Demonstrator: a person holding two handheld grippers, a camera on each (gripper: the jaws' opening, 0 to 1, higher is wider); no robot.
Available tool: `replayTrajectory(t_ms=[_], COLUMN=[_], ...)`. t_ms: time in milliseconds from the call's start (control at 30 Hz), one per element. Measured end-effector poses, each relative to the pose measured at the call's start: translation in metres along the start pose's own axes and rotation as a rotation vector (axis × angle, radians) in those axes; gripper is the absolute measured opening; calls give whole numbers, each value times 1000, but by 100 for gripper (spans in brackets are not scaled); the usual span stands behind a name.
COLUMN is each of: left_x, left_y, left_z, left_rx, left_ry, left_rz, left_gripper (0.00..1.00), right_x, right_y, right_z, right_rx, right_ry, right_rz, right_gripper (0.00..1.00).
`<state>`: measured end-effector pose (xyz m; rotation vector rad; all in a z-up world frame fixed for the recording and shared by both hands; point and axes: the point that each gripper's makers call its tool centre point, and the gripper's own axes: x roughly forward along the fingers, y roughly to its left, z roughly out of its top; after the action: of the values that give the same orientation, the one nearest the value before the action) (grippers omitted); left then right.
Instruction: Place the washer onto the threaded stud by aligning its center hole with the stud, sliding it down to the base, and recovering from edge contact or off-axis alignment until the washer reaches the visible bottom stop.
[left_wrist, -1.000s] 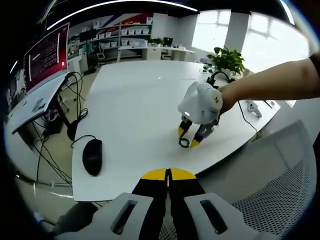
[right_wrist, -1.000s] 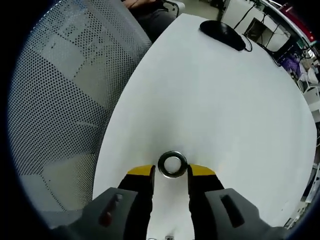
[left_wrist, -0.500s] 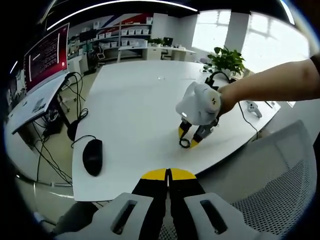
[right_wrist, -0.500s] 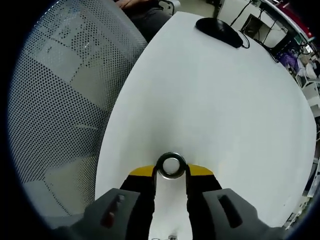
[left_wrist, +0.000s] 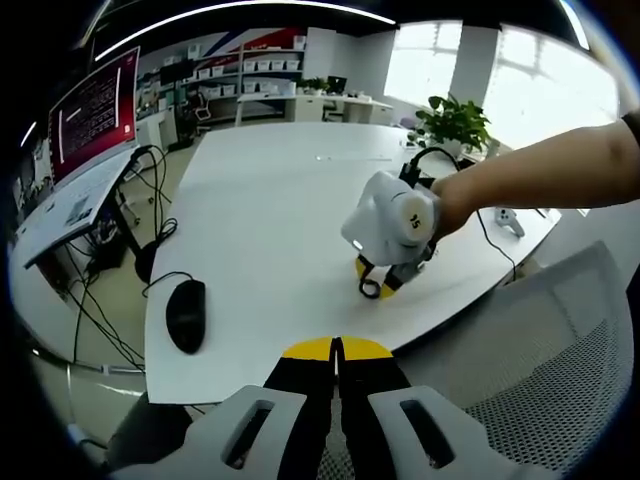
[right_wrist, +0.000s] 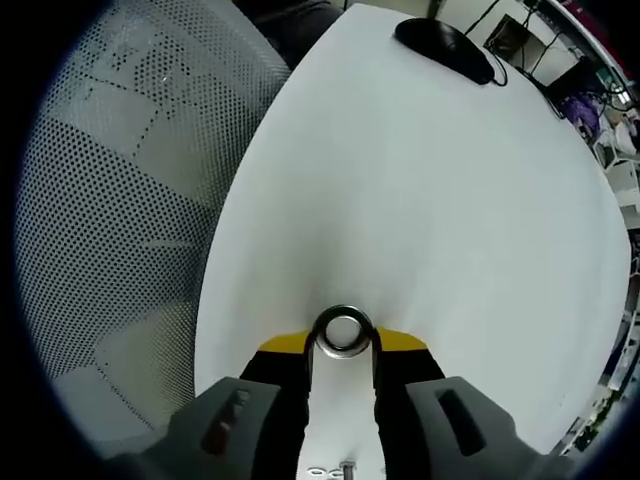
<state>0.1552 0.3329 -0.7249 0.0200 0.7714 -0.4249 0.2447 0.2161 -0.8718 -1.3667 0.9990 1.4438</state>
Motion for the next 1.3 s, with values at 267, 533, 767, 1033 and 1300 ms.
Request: replayTrajectory(t_ms=[267,533,767,1033,1300], left_x=[0,1,2,2,2], left_y=[0,0,-1,-1,-1], left_z=[0,-2,-5,-9,-9], left_rx=[2,8,22,19,18], left_ry=[1,17,41,56,58], left_rz=[1,0,-7,-6,-4], left_gripper=[0,0,0,0,0], right_x=[-1,0,-2,-7,-23], right_y=[1,1,0,-2,-7], right_z=[0,-2,-5,-8,-8], right_rx=[22,49,103,125,144], right_ry=[-15,-38,-110,-121,-143], right_rz=[-11,-29,-59,-66,-74], right_gripper=[25,25,25,24,24])
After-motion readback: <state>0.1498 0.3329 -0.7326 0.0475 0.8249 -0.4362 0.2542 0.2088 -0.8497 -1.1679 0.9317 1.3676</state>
